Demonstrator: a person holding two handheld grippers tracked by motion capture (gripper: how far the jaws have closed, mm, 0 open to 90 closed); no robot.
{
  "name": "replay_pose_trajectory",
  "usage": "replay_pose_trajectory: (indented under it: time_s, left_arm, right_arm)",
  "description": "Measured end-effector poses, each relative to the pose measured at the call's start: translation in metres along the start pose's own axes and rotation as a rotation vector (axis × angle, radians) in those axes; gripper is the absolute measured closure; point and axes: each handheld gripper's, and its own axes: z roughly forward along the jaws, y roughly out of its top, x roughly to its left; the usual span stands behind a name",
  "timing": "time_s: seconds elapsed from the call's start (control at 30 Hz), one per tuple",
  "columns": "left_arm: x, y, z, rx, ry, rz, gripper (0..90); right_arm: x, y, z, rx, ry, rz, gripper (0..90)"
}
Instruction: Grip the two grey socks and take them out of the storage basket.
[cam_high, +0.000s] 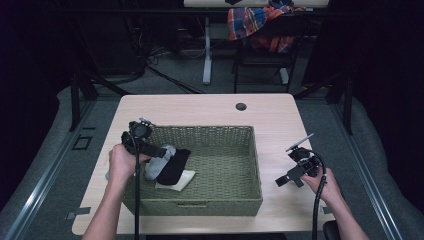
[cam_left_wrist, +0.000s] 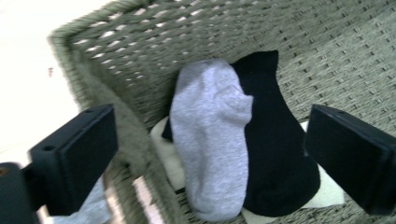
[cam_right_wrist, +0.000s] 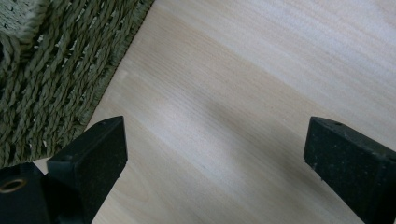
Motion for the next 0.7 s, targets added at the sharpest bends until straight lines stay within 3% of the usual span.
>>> replay_pose_trajectory:
  time_s: [0.07, 0.13, 0.23, 0.27, 0.37, 0.4, 0.47, 0.5, 0.57, 0.67, 0.7]
  left_arm:
    - [-0.002, 0.002, 0.005, 0.011, -0.002, 0.010, 9.7]
    - [-0.004, 0.003, 0.010, 0.026, -0.007, 0.022, 14.8]
    - [-0.006, 0.004, 0.018, 0.053, -0.021, 0.032, 16.9]
    - [-0.006, 0.005, 0.021, 0.062, -0.027, 0.037, 19.4]
    - [-0.005, 0.005, 0.028, 0.081, -0.040, 0.034, 25.8]
    - [-0.005, 0.005, 0.031, 0.083, -0.039, 0.036, 29.7]
    - [-0.004, 0.006, 0.035, 0.097, -0.058, 0.045, 35.1]
    - [-0.005, 0.006, 0.038, 0.112, -0.045, 0.051, 36.9]
    - [-0.005, 0.006, 0.043, 0.129, -0.048, 0.050, 39.3]
    - [-0.004, 0.005, 0.051, 0.174, -0.030, 0.031, 44.6]
    - [-0.005, 0.005, 0.052, 0.188, -0.018, 0.026, 46.4]
  right_arm:
    - [-0.001, -0.001, -0.002, 0.019, -0.004, -0.012, 5.9]
    - [0.001, -0.005, 0.001, -0.049, 0.002, 0.042, 5.9]
    - [-0.001, -0.005, -0.003, 0.003, 0.000, -0.004, 6.0]
    - [0.001, -0.007, -0.002, -0.024, -0.005, 0.023, 6.0]
    - [-0.001, -0.007, -0.004, 0.005, -0.008, -0.001, 5.9]
    - [0.003, -0.009, 0.000, -0.050, -0.001, 0.053, 6.0]
    - [-0.002, -0.005, -0.007, 0.046, -0.011, -0.026, 5.9]
    - [0.001, -0.008, -0.003, -0.012, -0.005, 0.017, 6.0]
    - [0.002, -0.008, -0.003, -0.019, 0.001, 0.026, 6.0]
    - [0.001, -0.007, -0.004, 0.010, -0.004, 0.002, 6.0]
    - [0.004, -0.009, 0.000, -0.048, 0.006, 0.047, 6.0]
